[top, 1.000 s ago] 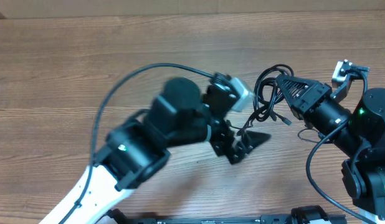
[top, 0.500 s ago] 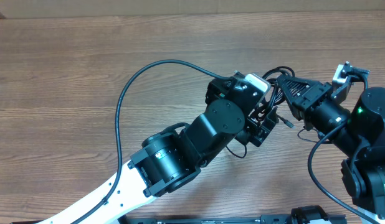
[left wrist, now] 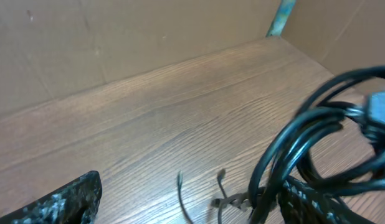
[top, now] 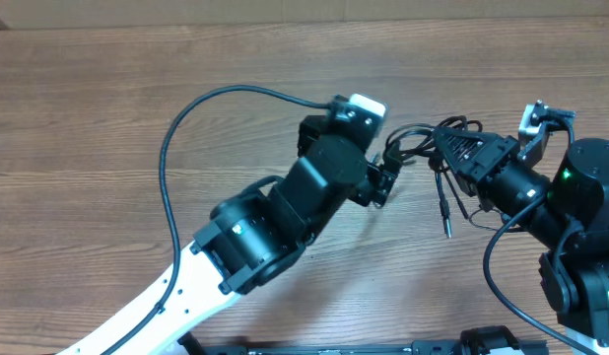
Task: Untangle cables
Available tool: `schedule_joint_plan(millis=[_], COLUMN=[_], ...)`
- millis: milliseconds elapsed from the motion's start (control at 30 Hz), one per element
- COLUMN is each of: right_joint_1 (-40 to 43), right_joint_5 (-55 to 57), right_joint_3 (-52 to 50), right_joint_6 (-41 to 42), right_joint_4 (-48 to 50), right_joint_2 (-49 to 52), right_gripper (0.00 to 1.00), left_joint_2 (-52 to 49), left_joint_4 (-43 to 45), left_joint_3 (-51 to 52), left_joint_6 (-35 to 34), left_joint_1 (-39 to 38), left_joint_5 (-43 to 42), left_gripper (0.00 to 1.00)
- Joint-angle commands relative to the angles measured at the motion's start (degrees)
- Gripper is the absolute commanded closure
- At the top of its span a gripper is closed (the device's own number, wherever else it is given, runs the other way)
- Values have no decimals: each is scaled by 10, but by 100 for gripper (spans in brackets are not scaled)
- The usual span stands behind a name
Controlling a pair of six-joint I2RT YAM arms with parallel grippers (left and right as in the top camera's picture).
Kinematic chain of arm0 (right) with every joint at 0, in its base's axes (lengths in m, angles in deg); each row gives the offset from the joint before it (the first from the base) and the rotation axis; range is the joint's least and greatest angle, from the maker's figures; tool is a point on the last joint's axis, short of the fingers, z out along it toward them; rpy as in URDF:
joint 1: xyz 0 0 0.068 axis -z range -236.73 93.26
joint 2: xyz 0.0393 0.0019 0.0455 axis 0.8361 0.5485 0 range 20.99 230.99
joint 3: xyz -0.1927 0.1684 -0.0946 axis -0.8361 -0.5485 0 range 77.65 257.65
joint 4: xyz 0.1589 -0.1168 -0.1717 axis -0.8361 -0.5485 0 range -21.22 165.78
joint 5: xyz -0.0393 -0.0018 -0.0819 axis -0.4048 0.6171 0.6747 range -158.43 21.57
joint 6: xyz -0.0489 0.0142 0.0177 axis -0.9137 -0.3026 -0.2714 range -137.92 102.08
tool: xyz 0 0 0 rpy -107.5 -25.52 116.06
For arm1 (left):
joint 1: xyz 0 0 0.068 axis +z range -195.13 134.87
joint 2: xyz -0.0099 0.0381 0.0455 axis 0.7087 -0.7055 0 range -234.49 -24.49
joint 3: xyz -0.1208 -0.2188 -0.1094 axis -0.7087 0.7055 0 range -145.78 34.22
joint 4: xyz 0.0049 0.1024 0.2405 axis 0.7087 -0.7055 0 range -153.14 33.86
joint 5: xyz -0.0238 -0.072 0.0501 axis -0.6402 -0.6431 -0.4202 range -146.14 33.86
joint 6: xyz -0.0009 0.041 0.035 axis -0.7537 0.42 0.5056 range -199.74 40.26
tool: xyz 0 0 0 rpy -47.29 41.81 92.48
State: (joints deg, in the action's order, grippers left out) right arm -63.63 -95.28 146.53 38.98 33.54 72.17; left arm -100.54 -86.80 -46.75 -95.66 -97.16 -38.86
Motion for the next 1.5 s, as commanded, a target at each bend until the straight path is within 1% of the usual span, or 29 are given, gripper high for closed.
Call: schedule_joint_plan(millis=[0,100,167,267,300,333,367,400,433,467,567,633,700,733,800,867,933,967,1067,1100,1167,1233,1300,1367,1467], right_joint_1=[-2,-2,-2,-2,-2,-2,-2,-2,-2,-2,-2,-2,-2,-2,-2,-2,-2,-2,-2,-2,-2,-2,-2,-2,-2], right_joint_5=[-37,-58,-71,-83,-88,-97,-109,-123,-134,-140,-145,-155,-169,-177,-183,-190,-216,-236,-262,-268,-280,-293,-317,-337,-353], right_joint_3=[9,9,9,9,9,9,9,9,9,9,9,9,9,9,9,9,9,9,9,9,9,9,9,9,9], right_joint_6=[-15,-15,-15,-15,-15,-15,-15,-15,-15,-15,-14,-14,-12,-12,-11,1,3,3,3,3,3,2,2,0,-3], right_joint_4=[24,37,41,46,46,49,55,63,73,82,92,103,116,122,125,129,160,185,215,216,216,227,259,278,281], right_joint_2=[-3,-3,-3,-3,-3,-3,-3,-3,-3,-3,-3,-3,-3,-3,-3,-3,-3,-3,-3,-3,-3,-3,-3,-3,-3], right_gripper=[96,96,96,96,96,96,96,96,96,96,96,96,96,96,96,96,96,96,96,96,96,96,96,96,96], left_joint_2=[0,0,0,0,0,0,0,0,0,0,0,0,0,0,0,-3,-8,-13,-22,-21,-18,-18,-18,-18,-18], left_joint_4=[0,0,1,6,9,12,14,16,19,23,20,17,17,18,17,14,-2,-12,-43,-49,-43,-33,-27,-19,0], left_joint_3=[-5,-5,-5,-5,-5,-5,-5,-5,-5,-5,-5,-5,-5,-5,-5,-5,-5,-5,-5,-5,-5,-5,-5,-5,-5], left_joint_6=[-19,-19,-16,10,16,16,16,16,16,17,18,18,18,18,18,18,18,18,12,-13,-36,-36,-34,-15,42], left_joint_1=[7,7,7,7,7,7,7,7,7,7,7,7,7,7,7,8,8,9,19,30,56,87,117,133,150], left_joint_5=[-21,-28,-50,-97,-110,-114,-115,-122,-141,-160,-173,-173,-173,-173,-171,-161,-125,-108,-53,-27,-18,-21,-22,-23,-23], left_gripper=[11,11,11,15,18,22,29,39,53,63,75,77,75,72,71,72,94,96,96,96,96,96,96,96,96])
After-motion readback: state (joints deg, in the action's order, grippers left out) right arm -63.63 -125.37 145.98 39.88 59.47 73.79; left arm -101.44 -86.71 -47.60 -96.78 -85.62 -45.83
